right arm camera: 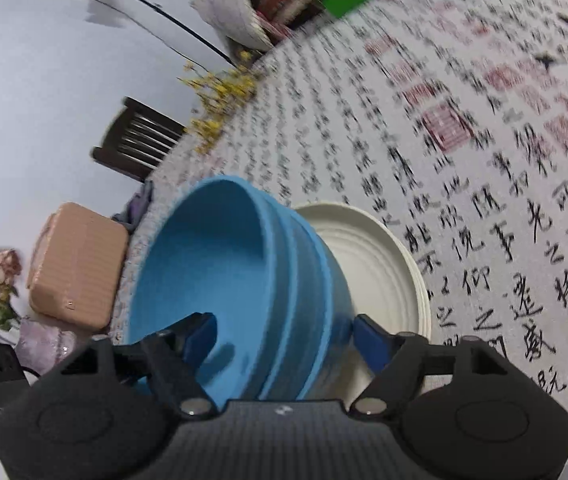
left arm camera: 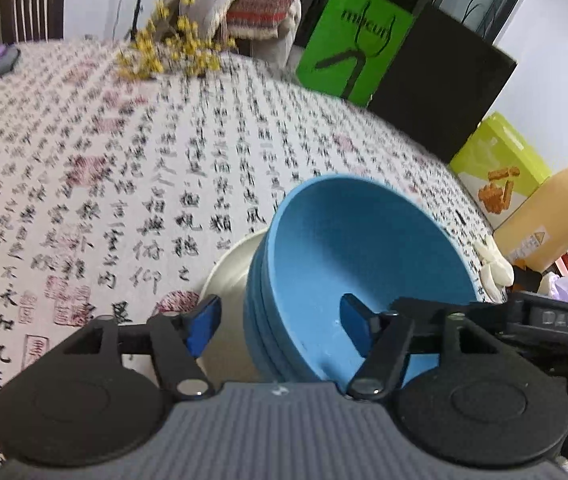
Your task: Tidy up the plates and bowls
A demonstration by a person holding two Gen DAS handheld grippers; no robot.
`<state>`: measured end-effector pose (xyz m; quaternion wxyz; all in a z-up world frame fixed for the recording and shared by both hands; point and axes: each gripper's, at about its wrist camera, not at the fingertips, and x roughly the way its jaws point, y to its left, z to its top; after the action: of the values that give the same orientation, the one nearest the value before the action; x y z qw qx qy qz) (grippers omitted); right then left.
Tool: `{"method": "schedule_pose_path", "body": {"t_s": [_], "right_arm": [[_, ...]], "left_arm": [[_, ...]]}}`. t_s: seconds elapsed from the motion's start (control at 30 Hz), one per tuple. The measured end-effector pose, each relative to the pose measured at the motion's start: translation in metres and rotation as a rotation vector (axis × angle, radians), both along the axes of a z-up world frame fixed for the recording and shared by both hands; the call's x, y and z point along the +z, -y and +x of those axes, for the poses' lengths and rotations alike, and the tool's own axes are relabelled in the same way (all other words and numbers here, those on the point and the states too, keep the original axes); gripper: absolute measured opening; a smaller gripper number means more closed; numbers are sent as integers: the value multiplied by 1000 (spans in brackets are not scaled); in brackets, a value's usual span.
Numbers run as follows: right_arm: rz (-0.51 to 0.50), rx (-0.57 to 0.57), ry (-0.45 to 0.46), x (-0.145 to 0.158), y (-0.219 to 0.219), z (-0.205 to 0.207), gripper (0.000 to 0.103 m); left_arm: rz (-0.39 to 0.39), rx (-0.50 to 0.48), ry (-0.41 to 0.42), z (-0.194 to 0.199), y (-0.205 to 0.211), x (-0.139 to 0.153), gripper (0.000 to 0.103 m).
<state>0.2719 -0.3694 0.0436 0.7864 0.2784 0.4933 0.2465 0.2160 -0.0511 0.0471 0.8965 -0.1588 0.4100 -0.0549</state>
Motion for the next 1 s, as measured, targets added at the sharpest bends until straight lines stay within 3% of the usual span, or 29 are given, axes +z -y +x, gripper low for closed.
{"method": "schedule_pose_path", "body": {"t_s": [0.2, 0.23, 0.27, 0.47, 0.67, 1.0], "right_arm": [[18, 3, 169, 16, 10, -32, 91], [19, -1, 196, 18, 12, -39, 94], [20, -7, 220, 20, 14, -44, 103], [-5, -9, 444, 30, 23, -92, 103], [-59, -14, 594, 26, 21, -146, 103], [-266, -84, 826, 12, 8, -251, 103]], "left_arm": [[32, 50, 154, -37, -4, 15, 94], [40, 59, 185, -45, -4, 17, 101], [45, 69, 221, -54, -5, 19, 103], [101, 88, 401, -105, -2, 23, 103], [234, 142, 564, -165, 8, 15, 103], [306, 156, 635, -243, 18, -19, 103]]}}
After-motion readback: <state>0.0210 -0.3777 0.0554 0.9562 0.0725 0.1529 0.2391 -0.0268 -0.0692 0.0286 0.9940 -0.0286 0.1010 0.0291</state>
